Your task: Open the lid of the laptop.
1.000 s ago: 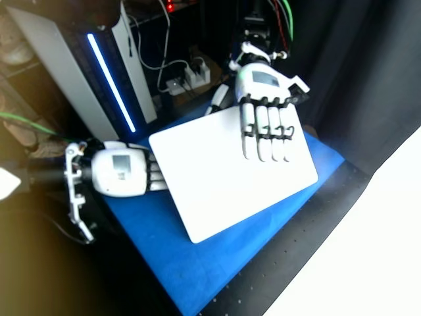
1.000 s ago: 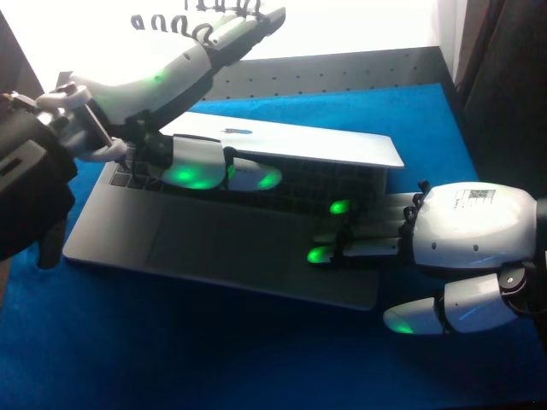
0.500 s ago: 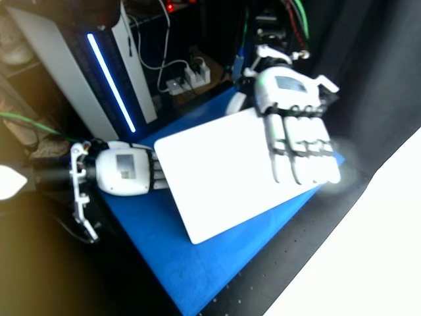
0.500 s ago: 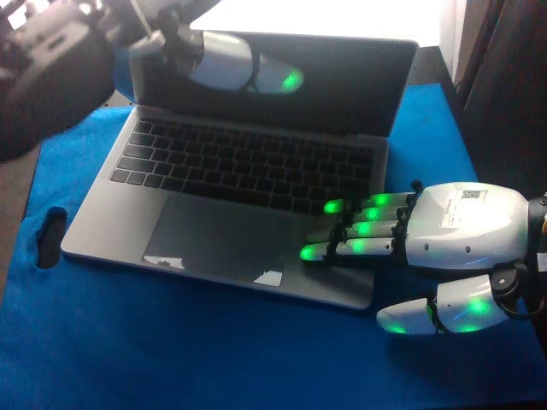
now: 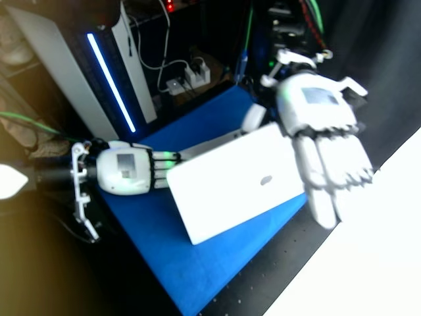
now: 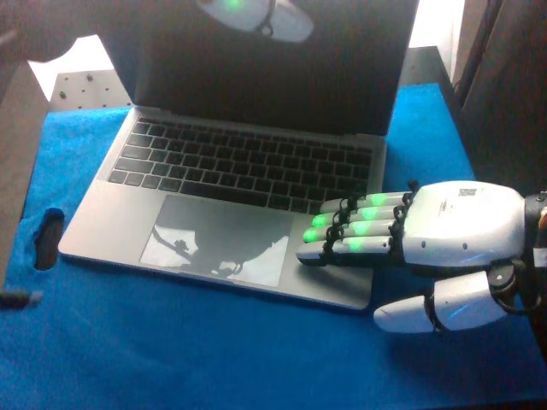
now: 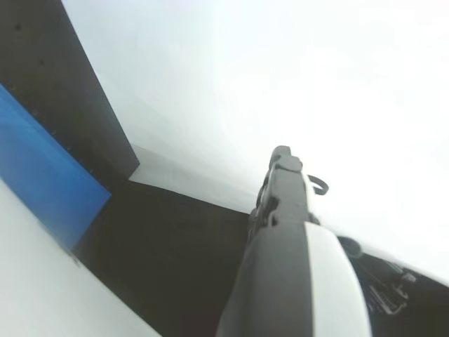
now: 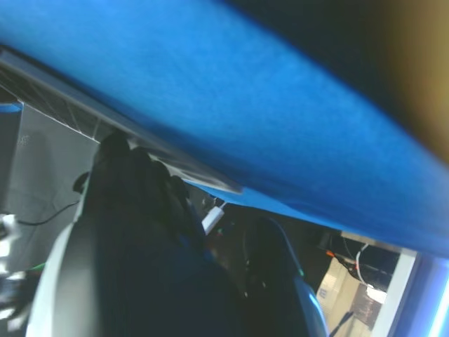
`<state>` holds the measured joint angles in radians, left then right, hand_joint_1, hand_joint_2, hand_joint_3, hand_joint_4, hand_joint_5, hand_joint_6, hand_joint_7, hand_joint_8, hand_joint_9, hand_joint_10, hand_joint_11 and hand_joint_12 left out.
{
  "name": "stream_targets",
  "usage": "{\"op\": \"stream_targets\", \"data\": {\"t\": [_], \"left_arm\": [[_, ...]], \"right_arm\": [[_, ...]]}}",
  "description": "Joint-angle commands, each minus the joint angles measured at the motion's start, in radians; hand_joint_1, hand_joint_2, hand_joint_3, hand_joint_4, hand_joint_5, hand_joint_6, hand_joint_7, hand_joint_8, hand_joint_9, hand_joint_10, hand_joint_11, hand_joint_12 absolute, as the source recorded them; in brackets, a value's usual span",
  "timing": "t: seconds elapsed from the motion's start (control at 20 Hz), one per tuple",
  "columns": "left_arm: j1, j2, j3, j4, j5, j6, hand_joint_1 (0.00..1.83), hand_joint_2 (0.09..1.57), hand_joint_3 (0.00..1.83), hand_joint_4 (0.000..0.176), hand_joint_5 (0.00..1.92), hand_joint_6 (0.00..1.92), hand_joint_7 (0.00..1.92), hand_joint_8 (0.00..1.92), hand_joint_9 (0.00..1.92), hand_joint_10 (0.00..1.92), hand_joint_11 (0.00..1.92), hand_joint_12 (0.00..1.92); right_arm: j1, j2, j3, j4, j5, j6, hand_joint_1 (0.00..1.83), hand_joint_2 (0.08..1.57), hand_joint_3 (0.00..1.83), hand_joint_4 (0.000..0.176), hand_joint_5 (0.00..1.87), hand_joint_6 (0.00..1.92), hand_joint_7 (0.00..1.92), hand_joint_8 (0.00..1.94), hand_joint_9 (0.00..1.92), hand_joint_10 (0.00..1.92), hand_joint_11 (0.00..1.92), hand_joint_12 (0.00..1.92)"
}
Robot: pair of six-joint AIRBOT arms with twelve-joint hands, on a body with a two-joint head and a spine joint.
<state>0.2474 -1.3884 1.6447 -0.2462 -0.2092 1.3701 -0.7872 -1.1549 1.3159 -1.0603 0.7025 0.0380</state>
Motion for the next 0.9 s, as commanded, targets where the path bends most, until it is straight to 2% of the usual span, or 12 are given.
{"op": "stream_targets", "data": {"t": [0.0,0.05,0.1,0.15,0.3,0.4,0.6,0.75,0.85], "left_arm": [[-0.017,-0.004,0.028,-0.016,-0.070,0.003,0.61,1.00,0.01,0.027,0.00,0.00,0.00,0.00,0.00,0.00,0.00,0.00],[-0.033,-0.028,0.075,-0.016,-0.029,0.003,0.64,1.01,0.01,0.021,0.00,0.00,0.00,0.00,0.00,0.00,0.00,0.00],[-0.047,-0.056,0.128,-0.016,0.015,0.003,0.62,1.01,0.00,0.005,0.00,0.00,0.00,0.00,0.00,0.00,0.00,0.00],[-0.056,-0.071,0.158,-0.014,0.037,0.003,0.63,1.01,0.00,0.000,0.00,0.00,0.00,0.00,0.00,0.00,0.00,0.00],[-0.091,-0.110,0.245,-0.013,0.113,0.027,0.67,1.01,0.00,0.000,0.00,0.00,0.00,0.00,0.00,0.00,0.00,0.00],[-0.113,-0.117,0.270,-0.024,0.138,0.071,0.65,1.00,0.00,0.000,0.00,0.00,0.00,0.00,0.00,0.00,0.00,0.00],[-0.127,-0.141,0.314,-0.051,0.146,0.072,0.53,1.00,0.00,0.000,0.00,0.00,0.00,0.00,0.00,0.00,0.00,0.00],[-0.137,-0.162,0.355,-0.051,0.165,0.077,0.61,1.04,0.01,0.000,0.00,0.00,0.00,0.00,0.00,0.00,0.00,0.00],[-0.146,-0.174,0.385,-0.051,0.178,0.077,0.58,1.05,0.01,0.000,0.00,0.00,0.00,0.00,0.00,0.00,0.00,0.00]], "right_arm": [[0.007,-0.021,-0.002,-0.013,0.054,0.031,0.00,1.46,0.00,0.000,0.02,0.01,0.00,0.00,0.00,0.00,0.00,0.00],[0.011,-0.023,0.002,-0.025,0.055,0.038,0.00,1.46,0.00,0.000,0.04,0.01,0.00,0.00,0.00,0.00,0.00,0.00],[0.016,-0.025,0.006,-0.031,0.056,0.038,0.00,1.46,0.00,0.000,0.04,0.01,0.00,0.00,0.00,0.00,0.00,0.00],[0.018,-0.027,0.009,-0.035,0.057,0.038,0.00,1.45,0.00,0.000,0.02,0.01,0.00,0.00,0.00,0.00,0.00,0.00],[0.029,-0.033,0.015,-0.049,0.064,0.038,0.00,1.45,0.00,0.000,0.00,0.00,0.00,0.00,0.00,0.00,0.00,0.00],[0.033,-0.035,0.017,-0.054,0.067,0.038,0.00,1.46,0.00,0.000,0.02,0.01,0.00,0.00,0.00,0.00,0.00,0.00],[0.035,-0.041,0.023,-0.056,0.072,0.038,0.00,1.46,0.00,0.000,0.00,0.00,0.00,0.00,0.00,0.00,0.00,0.00],[0.037,-0.047,0.028,-0.056,0.077,0.038,0.00,1.47,0.00,0.000,0.01,0.01,0.00,0.00,0.00,0.00,0.00,0.00],[0.038,-0.051,0.033,-0.059,0.081,0.038,0.00,1.47,0.00,0.000,0.02,0.01,0.00,0.00,0.00,0.00,0.00,0.00]]}}
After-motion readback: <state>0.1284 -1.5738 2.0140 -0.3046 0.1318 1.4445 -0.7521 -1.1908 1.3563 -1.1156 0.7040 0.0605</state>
